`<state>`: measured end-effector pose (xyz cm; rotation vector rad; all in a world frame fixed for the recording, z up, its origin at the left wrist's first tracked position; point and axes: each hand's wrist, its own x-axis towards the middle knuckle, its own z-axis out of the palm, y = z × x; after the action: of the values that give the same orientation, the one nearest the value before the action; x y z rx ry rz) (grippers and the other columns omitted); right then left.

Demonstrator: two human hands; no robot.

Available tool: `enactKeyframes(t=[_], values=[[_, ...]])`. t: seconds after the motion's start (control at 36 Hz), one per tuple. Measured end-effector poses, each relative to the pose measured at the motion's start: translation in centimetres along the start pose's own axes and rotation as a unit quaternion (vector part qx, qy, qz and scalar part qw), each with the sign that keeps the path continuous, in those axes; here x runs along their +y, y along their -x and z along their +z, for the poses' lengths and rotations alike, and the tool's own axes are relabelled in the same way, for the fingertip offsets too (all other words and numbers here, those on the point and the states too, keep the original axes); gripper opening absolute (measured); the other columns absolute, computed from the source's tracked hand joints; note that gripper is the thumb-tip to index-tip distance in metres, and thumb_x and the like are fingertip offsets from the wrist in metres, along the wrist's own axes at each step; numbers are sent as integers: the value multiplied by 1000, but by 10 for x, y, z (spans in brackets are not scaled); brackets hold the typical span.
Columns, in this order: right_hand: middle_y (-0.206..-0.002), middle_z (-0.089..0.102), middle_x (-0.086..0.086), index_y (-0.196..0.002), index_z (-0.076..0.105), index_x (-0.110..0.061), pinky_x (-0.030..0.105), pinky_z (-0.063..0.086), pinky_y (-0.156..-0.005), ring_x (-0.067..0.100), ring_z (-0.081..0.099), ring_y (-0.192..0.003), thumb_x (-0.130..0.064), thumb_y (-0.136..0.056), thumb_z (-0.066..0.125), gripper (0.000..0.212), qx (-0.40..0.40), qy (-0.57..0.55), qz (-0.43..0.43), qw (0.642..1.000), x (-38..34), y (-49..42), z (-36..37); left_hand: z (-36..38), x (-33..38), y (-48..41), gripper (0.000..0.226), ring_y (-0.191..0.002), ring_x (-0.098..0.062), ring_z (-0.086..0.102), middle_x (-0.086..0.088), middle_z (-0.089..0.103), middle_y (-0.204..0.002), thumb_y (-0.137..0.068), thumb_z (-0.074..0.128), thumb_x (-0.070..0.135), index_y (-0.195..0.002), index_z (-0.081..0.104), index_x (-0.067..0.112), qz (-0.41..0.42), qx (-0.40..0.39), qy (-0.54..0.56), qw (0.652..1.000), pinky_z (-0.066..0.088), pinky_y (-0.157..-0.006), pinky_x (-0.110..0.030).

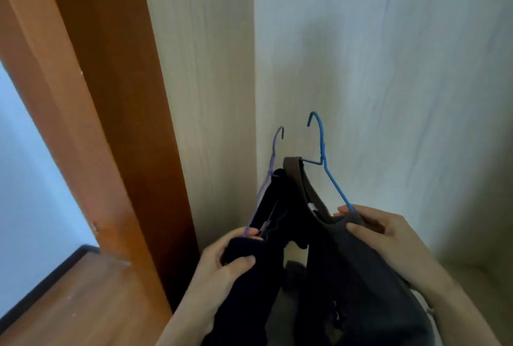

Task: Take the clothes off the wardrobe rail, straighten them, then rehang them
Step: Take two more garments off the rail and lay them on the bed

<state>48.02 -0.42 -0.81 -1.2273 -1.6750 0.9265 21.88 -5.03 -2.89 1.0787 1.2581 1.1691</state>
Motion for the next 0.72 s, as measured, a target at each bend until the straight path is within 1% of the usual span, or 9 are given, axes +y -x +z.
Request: enactKeyframes(t=[0.08, 0.22, 0.36, 0.42, 0.47, 0.5, 0.56, 0.64, 0.72], values=[[-87, 74, -17, -95, 71, -27, 2, 46, -66, -4, 68, -79, -1, -86, 60, 30, -58, -2, 22, 998, 28, 17, -4, 5, -31, 33, 31, -86, -10, 72, 1, 74, -95, -87, 63, -5, -99, 70, 23, -9, 39, -71, 997, 57, -66, -17], [-91, 75, -11, -92, 74, -22, 4, 46, -76, -2, 67, -84, 7, -81, 63, 33, -202, 14, 20, 979, 69, 32, -19, 26, -76, 107, 35, -83, -2, 69, 8, 73, -93, -83, 70, -1, -85, 70, 34, -20, 125, -143, 982, 52, -72, -9], [-96, 73, -21, -99, 72, -28, 1, 42, -76, -12, 64, -89, -6, -81, 67, 29, -367, 82, -33, 926, 82, 41, -23, 50, -102, 191, 13, -80, -3, 70, 3, 76, -89, -73, 81, 26, -84, 73, 28, -39, 224, -116, 967, 51, -71, -10], [-93, 70, -27, -96, 72, -40, 2, 42, -74, -13, 63, -88, -9, -83, 66, 34, -421, 119, -75, 896, 76, 42, -15, 58, -110, 227, 22, -79, -6, 70, -1, 75, -87, -67, 80, 37, -85, 73, 27, -55, 260, -112, 958, 52, -71, -14], [-95, 72, -15, -99, 66, -52, 12, 45, -72, 6, 68, -88, -23, -85, 65, 32, -481, 150, -105, 857, 72, 44, -4, 65, -118, 262, 31, -76, -6, 69, 1, 75, -83, -55, 75, 41, -83, 74, 27, -64, 313, -95, 943, 51, -69, -13], [-95, 73, -5, -102, 63, -54, 22, 43, -69, 22, 68, -89, -40, -83, 63, 24, -506, 166, -112, 839, 73, 45, 2, 70, -122, 278, 31, -74, -7, 69, 1, 74, -81, -54, 76, 38, -82, 74, 26, -68, 338, -84, 935, 51, -66, -12], [-94, 71, 10, -105, 58, -58, 27, 36, -65, 38, 65, -83, -78, -67, 50, 44, -539, 167, -129, 816, 80, 41, 10, 79, -128, 308, 29, -74, -12, 68, -2, 74, -79, -55, 78, 28, -83, 74, 21, -75, 380, -53, 920, 51, -63, -12], [-94, 71, 13, -98, 57, -64, 27, 36, -68, 36, 65, -84, -96, -48, 38, 62, -552, 160, -156, 803, 78, 37, 22, 91, -136, 347, 51, -74, -15, 69, -3, 74, -79, -42, 87, 40, -85, 74, 15, -90, 439, -28, 894, 51, -61, -12], [-93, 74, -5, -95, 59, -64, 31, 48, -74, 25, 67, -91, -96, -44, 41, 63, -575, 146, -202, 779, 74, 37, 23, 101, -140, 373, 73, -75, -17, 70, -4, 74, -81, -30, 89, 58, -86, 74, 14, -104, 497, -20, 861, 52, -61, -13]])
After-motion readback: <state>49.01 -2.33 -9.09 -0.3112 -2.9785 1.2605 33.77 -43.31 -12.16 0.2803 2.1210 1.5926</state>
